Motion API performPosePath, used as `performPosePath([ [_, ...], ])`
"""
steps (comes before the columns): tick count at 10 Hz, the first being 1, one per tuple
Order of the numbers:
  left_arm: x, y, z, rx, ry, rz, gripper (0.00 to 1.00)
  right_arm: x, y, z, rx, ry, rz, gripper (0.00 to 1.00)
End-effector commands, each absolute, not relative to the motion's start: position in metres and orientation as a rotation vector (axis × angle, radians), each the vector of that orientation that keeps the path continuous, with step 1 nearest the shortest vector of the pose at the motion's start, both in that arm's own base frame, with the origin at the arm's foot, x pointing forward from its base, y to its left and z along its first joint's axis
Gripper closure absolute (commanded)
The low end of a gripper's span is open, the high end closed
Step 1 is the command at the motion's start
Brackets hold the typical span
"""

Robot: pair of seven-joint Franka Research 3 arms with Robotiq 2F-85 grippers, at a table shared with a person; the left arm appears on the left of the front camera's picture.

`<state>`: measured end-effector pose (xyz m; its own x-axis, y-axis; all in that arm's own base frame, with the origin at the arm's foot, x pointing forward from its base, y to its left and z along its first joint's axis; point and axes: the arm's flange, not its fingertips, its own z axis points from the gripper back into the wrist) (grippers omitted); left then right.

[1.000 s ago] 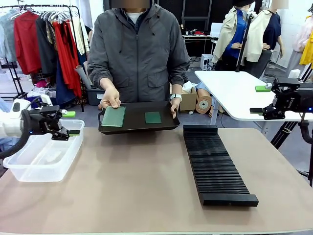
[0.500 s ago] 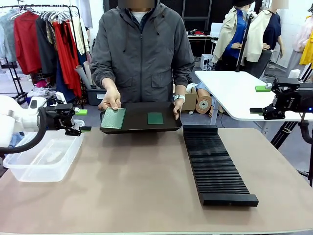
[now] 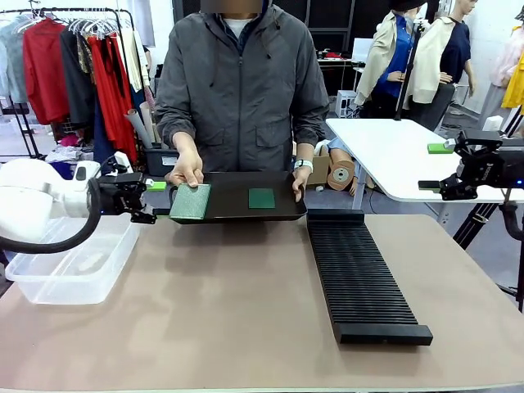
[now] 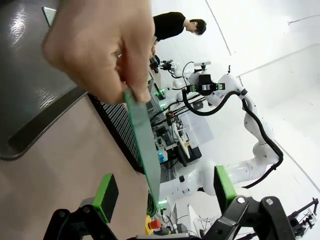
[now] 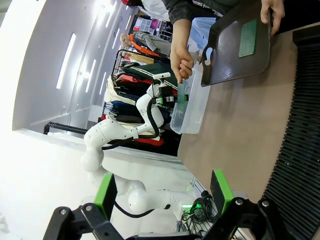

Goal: Sort PCBs into racks and boxes based on the side picked up.
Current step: Pick up the Blank PCB handed by the Human.

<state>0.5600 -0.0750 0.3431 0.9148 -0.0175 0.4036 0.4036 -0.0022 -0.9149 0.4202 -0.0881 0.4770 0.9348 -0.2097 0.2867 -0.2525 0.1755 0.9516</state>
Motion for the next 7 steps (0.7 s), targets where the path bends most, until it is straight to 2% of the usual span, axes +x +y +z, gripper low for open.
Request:
performPosePath([
  [1, 0.572, -0.092, 0.343, -1.534, -0.306, -0.352, 0.0, 0.419, -0.09, 0.48, 1.404, -0.382, 0.039, 0.0],
  [5, 0.584, -0.11, 0.338, -1.542, -0.294, -0.345, 0.0, 0.419, -0.09, 0.48, 1.404, -0.382, 0.039, 0.0],
  [7, 0.59, -0.109, 0.337, -1.561, -0.309, -0.307, 0.08, 0.419, -0.09, 0.48, 1.404, -0.382, 0.039, 0.0],
])
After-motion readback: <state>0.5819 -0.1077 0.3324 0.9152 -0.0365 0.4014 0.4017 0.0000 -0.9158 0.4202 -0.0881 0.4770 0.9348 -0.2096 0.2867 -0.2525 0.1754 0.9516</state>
